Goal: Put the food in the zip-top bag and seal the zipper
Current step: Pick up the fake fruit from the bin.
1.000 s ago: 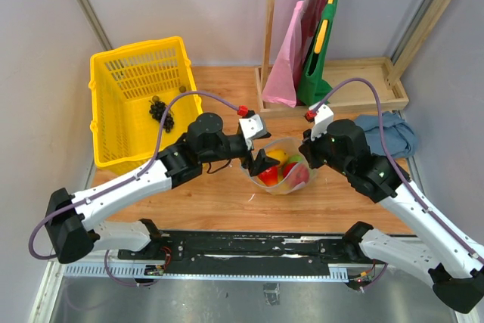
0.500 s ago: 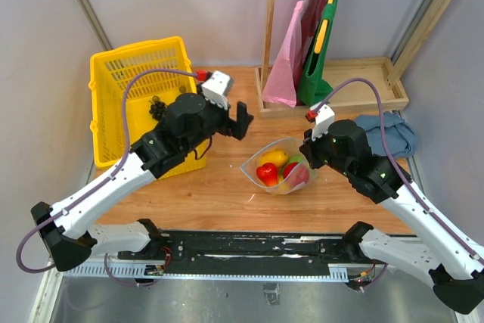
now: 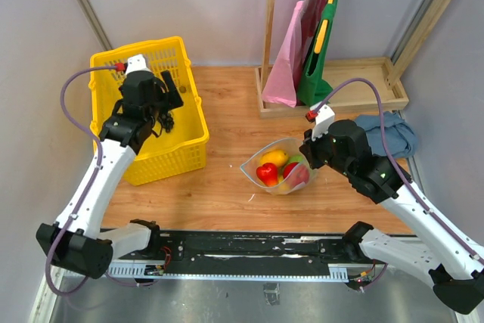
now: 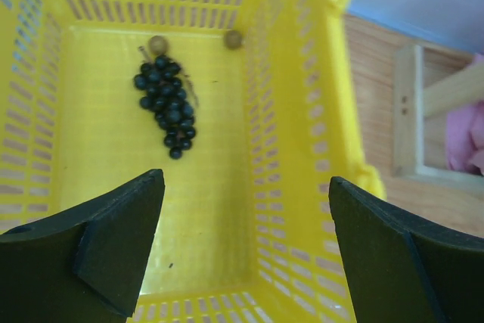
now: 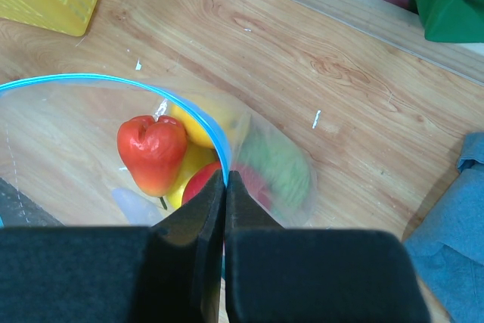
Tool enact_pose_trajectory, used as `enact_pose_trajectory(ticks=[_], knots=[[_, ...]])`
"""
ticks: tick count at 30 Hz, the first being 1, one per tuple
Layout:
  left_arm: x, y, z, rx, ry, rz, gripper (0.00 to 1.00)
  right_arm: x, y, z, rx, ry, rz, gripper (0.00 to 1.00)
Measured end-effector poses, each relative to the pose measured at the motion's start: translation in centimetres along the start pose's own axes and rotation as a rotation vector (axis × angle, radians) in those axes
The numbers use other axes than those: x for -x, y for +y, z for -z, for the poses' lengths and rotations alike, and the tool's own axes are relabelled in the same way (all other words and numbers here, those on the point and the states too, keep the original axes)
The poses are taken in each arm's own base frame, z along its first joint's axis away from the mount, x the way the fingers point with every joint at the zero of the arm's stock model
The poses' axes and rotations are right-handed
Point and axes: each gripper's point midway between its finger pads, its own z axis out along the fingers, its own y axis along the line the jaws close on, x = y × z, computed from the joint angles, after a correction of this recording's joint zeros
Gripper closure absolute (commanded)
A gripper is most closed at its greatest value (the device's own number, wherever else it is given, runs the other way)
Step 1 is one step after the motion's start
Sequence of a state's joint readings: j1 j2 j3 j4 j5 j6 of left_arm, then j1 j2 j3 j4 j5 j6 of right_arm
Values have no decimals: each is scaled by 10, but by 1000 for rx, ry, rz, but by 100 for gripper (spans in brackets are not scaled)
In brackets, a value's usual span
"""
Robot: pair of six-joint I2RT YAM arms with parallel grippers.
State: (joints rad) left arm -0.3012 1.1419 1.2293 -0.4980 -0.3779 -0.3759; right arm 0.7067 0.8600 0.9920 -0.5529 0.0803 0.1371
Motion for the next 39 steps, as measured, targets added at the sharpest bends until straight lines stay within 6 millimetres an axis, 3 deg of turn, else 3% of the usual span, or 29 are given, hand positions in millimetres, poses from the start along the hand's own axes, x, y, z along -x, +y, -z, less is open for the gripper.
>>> enact_pose_trajectory(ticks=[6,11,20,27,33,39], knots=[[-13,57,-41,149,87,78,11,0,0,0,0,0,0,99],[-45,90,-84,227,201,110,13,0,0,0,0,-1,0,99],[-113,122,-160,298,389,123,17,-1,0,-3,-1,7,3,100],[-147,132,-206,314,470,129,25,-4,-1,-10,-9,28,11,100],[-171,138,-229,324,520,117,47,-4,-2,-11,-18,29,13,99],[-164,139,-233,314,507,99,81,-3,-3,-11,-19,25,16,100]])
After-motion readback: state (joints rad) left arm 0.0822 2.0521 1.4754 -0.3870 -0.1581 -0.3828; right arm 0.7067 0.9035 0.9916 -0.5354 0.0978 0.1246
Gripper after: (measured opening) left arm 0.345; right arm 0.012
